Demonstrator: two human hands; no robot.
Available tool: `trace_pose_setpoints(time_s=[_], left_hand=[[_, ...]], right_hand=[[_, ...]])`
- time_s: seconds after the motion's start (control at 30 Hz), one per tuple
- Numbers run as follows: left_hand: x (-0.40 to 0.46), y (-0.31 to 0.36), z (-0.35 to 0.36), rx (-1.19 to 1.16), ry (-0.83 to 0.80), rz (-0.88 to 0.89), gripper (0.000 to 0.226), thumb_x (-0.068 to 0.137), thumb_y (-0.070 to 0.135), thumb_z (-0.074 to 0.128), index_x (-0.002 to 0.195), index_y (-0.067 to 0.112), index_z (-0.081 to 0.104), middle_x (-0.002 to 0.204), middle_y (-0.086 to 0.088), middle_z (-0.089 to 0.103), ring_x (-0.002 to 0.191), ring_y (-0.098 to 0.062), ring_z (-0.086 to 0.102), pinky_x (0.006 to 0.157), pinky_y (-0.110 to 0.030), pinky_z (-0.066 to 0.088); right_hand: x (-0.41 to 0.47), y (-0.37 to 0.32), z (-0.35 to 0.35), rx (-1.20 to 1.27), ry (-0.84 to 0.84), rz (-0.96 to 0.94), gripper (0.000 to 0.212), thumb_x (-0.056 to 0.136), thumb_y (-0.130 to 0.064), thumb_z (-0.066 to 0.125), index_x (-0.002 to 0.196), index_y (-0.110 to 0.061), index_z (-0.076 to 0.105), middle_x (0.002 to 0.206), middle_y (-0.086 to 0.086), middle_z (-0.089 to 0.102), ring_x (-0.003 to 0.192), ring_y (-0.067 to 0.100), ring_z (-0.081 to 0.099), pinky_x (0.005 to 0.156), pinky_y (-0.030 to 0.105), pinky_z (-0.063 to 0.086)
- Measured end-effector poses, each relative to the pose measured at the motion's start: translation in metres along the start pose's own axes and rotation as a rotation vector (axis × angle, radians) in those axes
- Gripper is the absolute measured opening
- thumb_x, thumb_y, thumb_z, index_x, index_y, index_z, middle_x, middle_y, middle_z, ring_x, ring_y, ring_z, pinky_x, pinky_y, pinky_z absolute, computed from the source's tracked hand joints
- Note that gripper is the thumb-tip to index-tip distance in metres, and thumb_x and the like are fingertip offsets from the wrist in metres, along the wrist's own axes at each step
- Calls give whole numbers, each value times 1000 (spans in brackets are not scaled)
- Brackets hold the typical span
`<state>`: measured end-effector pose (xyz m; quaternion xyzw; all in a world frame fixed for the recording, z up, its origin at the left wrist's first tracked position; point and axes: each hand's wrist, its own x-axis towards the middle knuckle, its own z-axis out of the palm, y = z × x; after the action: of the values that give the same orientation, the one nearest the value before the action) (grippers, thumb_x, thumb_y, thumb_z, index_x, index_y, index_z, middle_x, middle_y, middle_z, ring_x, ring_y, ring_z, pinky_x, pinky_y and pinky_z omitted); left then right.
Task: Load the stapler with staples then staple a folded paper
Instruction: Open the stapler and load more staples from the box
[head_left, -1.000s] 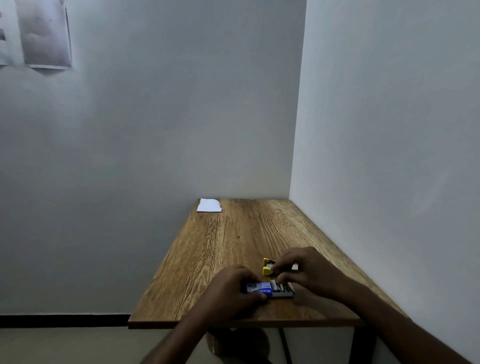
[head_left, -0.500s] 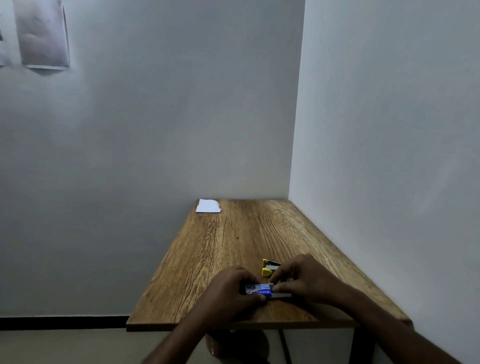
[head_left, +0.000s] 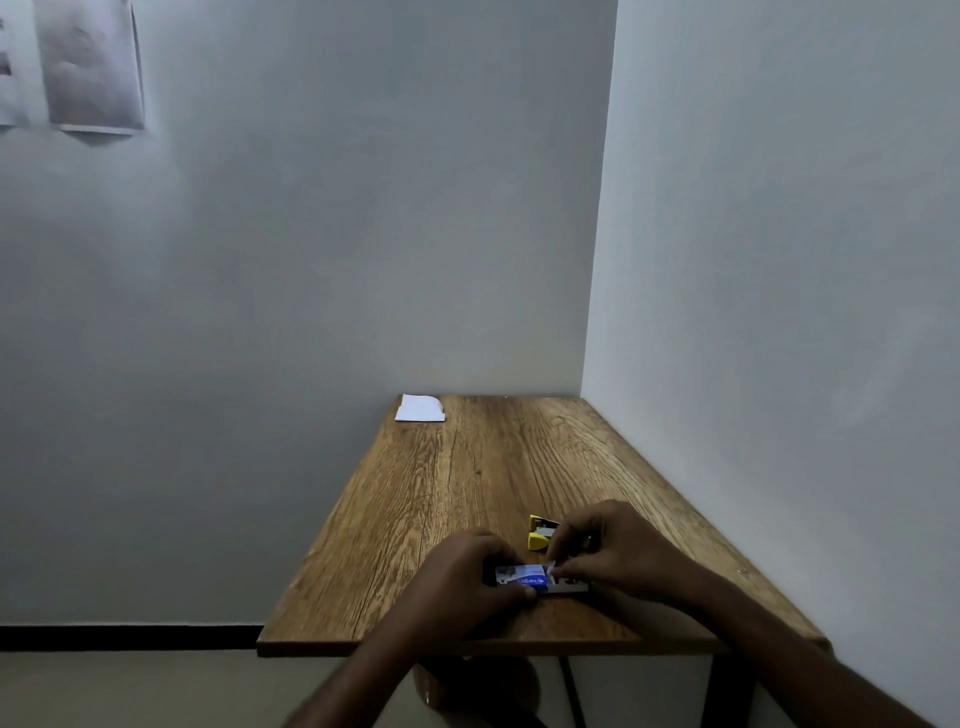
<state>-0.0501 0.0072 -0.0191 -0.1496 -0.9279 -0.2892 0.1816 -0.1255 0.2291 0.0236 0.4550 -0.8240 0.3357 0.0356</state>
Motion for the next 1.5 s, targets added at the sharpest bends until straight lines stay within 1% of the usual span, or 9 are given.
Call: trace_pose_setpoints(time_s=[0.2,0.33,0.6,0.73,1.0,1.13,1.33,1.43,1.5], left_hand=[[0,1,-1,-4,0,-7,37,79,51,70,107,26,70,102,13,64,89,-3,58,79,-29,54],[-1,3,-1,10,3,-5,37,79,50,70,107,25,70,102,11,65,89,-3,58,79,-31,54],[-1,3,-1,7,-6,-18,37,79,51,69,107,27,69,103,14,63,90,-1,57,79,-27,54],[0,3,-2,10,-5,-24,37,79,52,70,108,27,69,103,14,63,90,-1,57,79,-28,54],[-1,5,-2,18,7,-25,36,79,48,72,107,24,70,103,10,65,91,-4,58,81,-30,53],[-2,7,-3,13,15,-25,36,79,49,72,106,25,71,102,11,65,90,-3,57,80,-30,52],[-1,7,-4,-10,14,-32,37,78,48,74,107,24,71,104,11,65,91,-2,58,80,-28,52],[-3,7,-5,-45,11,-43,38,77,47,75,107,25,71,105,13,65,92,-1,59,80,-25,54],[-4,8,-6,-69,10,-51,38,76,46,77,108,27,70,106,14,64,94,-1,60,83,-23,54]], right_hand=[[-4,3,6,-39,45,-29,11,72,-18,86,80,-24,80,81,-10,76,80,6,71,76,28,59],[-4,5,2,-12,-15,-12,12,76,-23,84,87,-23,81,86,-8,77,84,6,71,79,29,60],[-6,10,3,-39,-55,24,12,82,-23,78,94,-25,81,94,-13,66,93,0,61,75,12,49],[-7,11,4,-34,-39,51,12,83,-27,76,94,-26,80,97,-13,62,94,-4,57,72,10,46],[-4,10,8,10,-18,116,8,79,-30,77,86,-28,78,93,-9,70,89,1,64,73,16,51],[-6,10,3,89,51,113,11,81,-23,78,90,-30,78,92,-16,75,91,1,69,78,15,51],[-28,20,-1,12,127,140,18,72,-47,77,90,-47,76,93,-23,73,90,-4,66,67,9,45],[-38,25,-2,19,103,173,22,71,-49,80,93,-49,76,95,-24,73,94,-3,66,74,17,50],[-41,26,-2,33,89,185,23,72,-41,82,94,-48,76,98,-23,73,98,-1,66,82,26,55]])
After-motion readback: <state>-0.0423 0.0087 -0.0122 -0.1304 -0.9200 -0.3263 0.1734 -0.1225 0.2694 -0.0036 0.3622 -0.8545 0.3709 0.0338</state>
